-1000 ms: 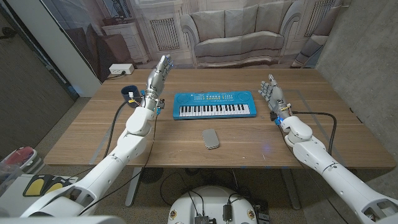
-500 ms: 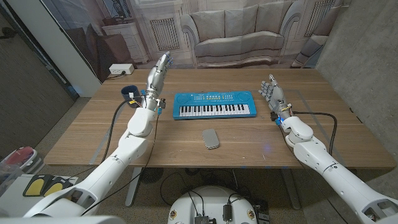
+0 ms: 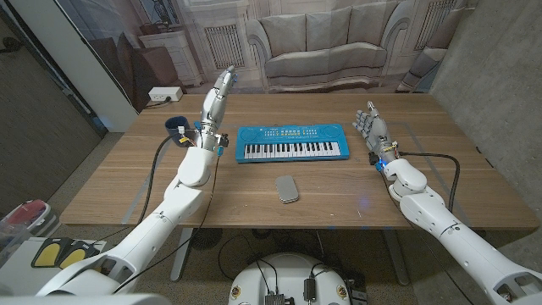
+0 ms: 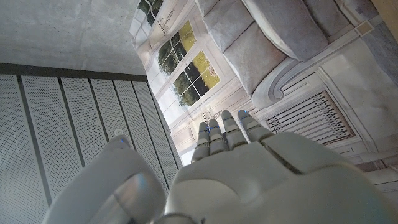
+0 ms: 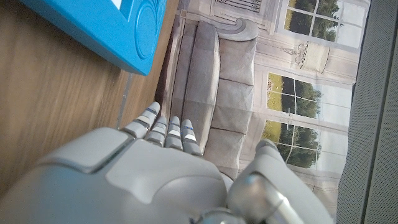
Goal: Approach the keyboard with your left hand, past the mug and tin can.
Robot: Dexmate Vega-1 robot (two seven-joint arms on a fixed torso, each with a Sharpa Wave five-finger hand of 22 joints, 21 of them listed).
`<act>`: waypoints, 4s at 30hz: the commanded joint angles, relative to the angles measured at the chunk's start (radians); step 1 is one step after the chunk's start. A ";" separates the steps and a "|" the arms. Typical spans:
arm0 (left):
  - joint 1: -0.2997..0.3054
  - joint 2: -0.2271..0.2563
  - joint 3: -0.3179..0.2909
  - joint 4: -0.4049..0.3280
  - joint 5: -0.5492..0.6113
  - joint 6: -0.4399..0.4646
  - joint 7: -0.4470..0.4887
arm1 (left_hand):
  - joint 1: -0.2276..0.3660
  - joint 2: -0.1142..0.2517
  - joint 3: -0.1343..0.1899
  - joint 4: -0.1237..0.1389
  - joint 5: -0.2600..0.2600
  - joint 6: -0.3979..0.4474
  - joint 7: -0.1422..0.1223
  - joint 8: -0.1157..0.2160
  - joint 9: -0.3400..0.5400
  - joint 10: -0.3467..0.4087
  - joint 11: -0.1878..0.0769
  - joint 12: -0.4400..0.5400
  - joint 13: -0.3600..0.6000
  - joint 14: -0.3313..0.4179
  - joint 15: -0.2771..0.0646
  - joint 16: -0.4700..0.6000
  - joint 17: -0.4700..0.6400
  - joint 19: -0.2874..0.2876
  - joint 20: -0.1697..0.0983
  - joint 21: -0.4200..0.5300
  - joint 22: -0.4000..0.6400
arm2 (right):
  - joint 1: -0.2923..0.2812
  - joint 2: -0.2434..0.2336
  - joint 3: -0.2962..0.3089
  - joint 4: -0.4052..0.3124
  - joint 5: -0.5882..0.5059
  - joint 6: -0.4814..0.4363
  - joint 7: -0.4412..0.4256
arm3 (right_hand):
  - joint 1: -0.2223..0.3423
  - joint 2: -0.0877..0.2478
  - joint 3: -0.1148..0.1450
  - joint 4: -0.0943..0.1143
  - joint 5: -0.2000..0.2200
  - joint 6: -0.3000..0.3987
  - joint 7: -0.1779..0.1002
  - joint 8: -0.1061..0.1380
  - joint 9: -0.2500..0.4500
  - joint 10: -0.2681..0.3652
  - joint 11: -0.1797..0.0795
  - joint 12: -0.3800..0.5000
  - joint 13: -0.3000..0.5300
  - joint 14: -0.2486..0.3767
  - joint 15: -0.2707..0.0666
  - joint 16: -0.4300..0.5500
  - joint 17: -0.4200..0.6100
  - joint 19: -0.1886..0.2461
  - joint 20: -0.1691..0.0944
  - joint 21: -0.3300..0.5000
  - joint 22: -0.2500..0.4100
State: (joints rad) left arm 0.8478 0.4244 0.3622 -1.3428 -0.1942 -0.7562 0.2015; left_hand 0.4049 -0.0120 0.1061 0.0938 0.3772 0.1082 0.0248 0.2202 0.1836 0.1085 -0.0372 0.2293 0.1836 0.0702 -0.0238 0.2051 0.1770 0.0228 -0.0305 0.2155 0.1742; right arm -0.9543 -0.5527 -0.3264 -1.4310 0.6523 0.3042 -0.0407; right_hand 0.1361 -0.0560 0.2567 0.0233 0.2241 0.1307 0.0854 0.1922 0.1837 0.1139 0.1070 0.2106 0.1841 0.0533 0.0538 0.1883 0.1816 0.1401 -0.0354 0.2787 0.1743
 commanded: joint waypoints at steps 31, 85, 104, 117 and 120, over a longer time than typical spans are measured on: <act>-0.053 0.008 0.036 0.015 0.404 -0.008 0.229 | 0.024 0.009 0.006 -0.011 0.010 0.019 -0.001 0.002 0.003 0.016 -0.006 -0.008 0.005 0.009 -0.006 -0.009 0.003 -0.003 -0.039 -0.009 0.003 | -0.016 0.006 0.003 -0.014 -0.006 0.009 -0.022 | 0.000 0.009 -0.009 -0.001 0.002 0.006 -0.004 0.003 0.003 0.014 0.001 0.007 0.004 0.009 -0.001 0.002 0.003 0.009 -0.023 -0.011 0.006; -0.171 0.099 0.222 -0.015 0.680 0.209 0.384 | 0.040 0.019 -0.001 -0.014 0.016 0.038 -0.004 -0.003 0.004 0.027 -0.009 -0.015 0.006 0.014 -0.007 -0.014 0.004 -0.011 -0.039 -0.016 0.004 | -0.037 0.001 0.012 -0.026 -0.013 0.028 -0.031 | 0.000 0.014 -0.016 -0.003 0.002 0.008 -0.003 0.003 0.004 0.016 -0.001 0.006 0.004 0.012 -0.001 0.001 0.003 0.017 -0.024 -0.024 0.006; -0.206 0.126 0.296 -0.049 0.816 0.312 0.453 | 0.045 0.022 -0.003 -0.015 0.017 0.048 -0.009 -0.003 0.004 0.035 -0.013 -0.016 0.006 0.018 -0.013 -0.013 0.004 -0.012 -0.039 -0.017 0.004 | -0.061 -0.009 0.025 -0.049 -0.008 0.029 -0.043 | 0.000 0.015 -0.018 -0.004 0.002 0.008 -0.002 0.003 0.004 0.016 0.001 0.006 0.004 0.013 -0.002 0.001 0.003 0.019 -0.025 -0.028 0.006; -0.238 0.123 0.341 -0.034 0.827 0.371 0.429 | 0.048 0.024 -0.005 -0.015 0.018 0.060 -0.012 -0.001 0.004 0.042 -0.017 -0.015 0.006 0.024 -0.014 -0.012 0.004 -0.011 -0.040 -0.016 0.004 | -0.073 -0.016 0.031 -0.065 -0.005 0.022 -0.050 | 0.000 0.016 -0.019 -0.004 0.002 0.008 -0.002 0.003 0.004 0.016 0.002 0.005 0.004 0.013 -0.003 0.001 0.003 0.020 -0.024 -0.031 0.007; -0.247 0.120 0.353 -0.026 0.833 0.380 0.428 | 0.049 0.025 -0.006 -0.015 0.019 0.062 -0.012 -0.001 0.004 0.045 -0.017 -0.014 0.006 0.027 -0.016 -0.011 0.004 -0.011 -0.040 -0.016 0.004 | -0.079 -0.017 0.033 -0.072 -0.006 0.022 -0.055 | 0.000 0.016 -0.019 -0.004 0.002 0.008 -0.002 0.003 0.004 0.015 0.001 0.005 0.004 0.012 -0.002 0.001 0.003 0.020 -0.025 -0.031 0.007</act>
State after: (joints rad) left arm 0.6324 0.5479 0.6697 -1.3876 0.6174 -0.4221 0.6416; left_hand 0.4455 0.0106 0.1005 0.0801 0.3922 0.1619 0.0143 0.2202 0.1836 0.1422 -0.0534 0.2145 0.1835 0.0831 -0.0366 0.1896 0.1792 0.0152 -0.0304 0.2018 0.1742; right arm -1.0186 -0.5638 -0.2999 -1.4855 0.6441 0.3335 -0.0848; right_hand 0.1337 -0.0429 0.2414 0.0163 0.2241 0.1341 0.0821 0.1916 0.1836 0.1247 0.1071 0.2106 0.1841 0.0600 0.0536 0.1879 0.1817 0.1491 -0.0372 0.2479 0.1791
